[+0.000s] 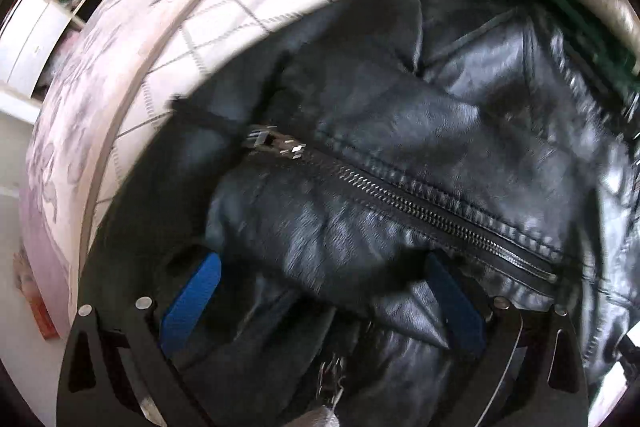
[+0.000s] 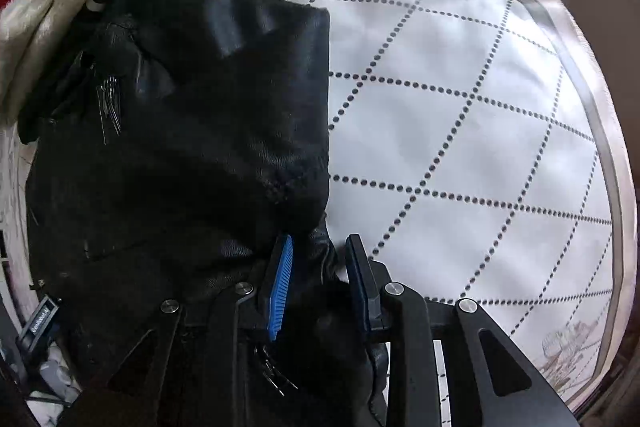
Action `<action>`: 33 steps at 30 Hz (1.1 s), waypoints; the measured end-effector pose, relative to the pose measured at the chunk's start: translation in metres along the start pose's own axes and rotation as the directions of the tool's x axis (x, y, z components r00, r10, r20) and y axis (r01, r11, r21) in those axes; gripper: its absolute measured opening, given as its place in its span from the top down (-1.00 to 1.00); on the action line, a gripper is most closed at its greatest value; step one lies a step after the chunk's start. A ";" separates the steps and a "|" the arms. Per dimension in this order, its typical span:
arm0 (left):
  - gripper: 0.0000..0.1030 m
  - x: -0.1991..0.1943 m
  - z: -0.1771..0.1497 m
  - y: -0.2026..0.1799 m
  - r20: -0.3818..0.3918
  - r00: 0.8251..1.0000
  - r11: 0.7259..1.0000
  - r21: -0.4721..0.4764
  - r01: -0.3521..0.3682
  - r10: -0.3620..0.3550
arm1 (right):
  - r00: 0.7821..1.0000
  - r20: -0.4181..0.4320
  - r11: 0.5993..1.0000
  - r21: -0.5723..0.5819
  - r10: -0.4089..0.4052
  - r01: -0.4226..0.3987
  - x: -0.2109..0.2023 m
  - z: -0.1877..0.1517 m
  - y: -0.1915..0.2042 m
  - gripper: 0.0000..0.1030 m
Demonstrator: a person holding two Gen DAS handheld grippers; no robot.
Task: Fold large clothes
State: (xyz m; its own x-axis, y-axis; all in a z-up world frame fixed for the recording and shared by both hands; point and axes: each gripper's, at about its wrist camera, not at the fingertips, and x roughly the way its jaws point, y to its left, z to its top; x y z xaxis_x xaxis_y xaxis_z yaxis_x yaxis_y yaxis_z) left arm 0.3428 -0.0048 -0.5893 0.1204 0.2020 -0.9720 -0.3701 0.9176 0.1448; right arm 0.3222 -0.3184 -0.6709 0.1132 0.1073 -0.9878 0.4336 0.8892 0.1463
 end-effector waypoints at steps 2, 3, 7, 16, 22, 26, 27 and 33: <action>-1.00 -0.022 -0.013 0.025 0.025 0.999 0.996 -0.075 0.038 -0.037 | 1.000 0.013 0.997 -0.075 -0.027 0.028 -0.011 -0.009 0.013 0.41; -1.00 -0.032 -0.022 0.039 0.028 0.998 0.991 -0.117 0.060 -0.057 | 0.998 0.036 0.990 -0.127 -0.048 0.053 -0.018 -0.014 0.020 0.36; -1.00 -0.051 -0.082 0.125 -0.073 0.990 0.928 -0.361 0.089 -0.123 | 0.978 0.134 0.930 -0.314 -0.158 0.193 -0.033 -0.068 0.066 -0.11; -1.00 0.008 -0.243 0.300 -0.042 0.914 0.371 -0.920 0.122 -0.405 | 0.939 0.204 0.880 -0.339 -0.277 0.333 -0.043 -0.170 0.141 -0.11; -0.89 0.046 -0.270 0.351 0.089 0.914 0.123 -0.981 0.149 -0.395 | 0.906 0.319 0.794 -0.453 -0.280 0.405 -0.069 -0.199 0.205 -0.11; 0.11 0.030 -0.261 0.359 -0.003 0.945 0.139 -0.989 0.045 -0.326 | 0.916 0.295 0.779 -0.492 -0.270 0.388 -0.051 -0.231 0.242 -0.11; 0.32 0.024 -0.257 0.360 -0.026 0.954 0.166 -0.986 0.025 -0.299 | 0.918 0.288 0.775 -0.500 -0.272 0.386 -0.047 -0.244 0.247 -0.11; 0.80 -0.008 -0.242 0.357 -0.032 0.966 0.267 -0.963 0.038 -0.255 | 0.906 0.306 0.745 -0.520 -0.293 0.417 -0.037 -0.268 0.283 -0.11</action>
State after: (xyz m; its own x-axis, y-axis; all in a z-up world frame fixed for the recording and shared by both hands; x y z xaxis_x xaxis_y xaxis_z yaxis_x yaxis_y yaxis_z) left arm -0.0129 0.2379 -0.5742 0.1811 -0.0496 -0.9822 -0.9812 -0.0771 -0.1770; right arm 0.2010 0.0481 -0.6074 0.2486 -0.2998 -0.9211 -0.0949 0.9388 -0.3311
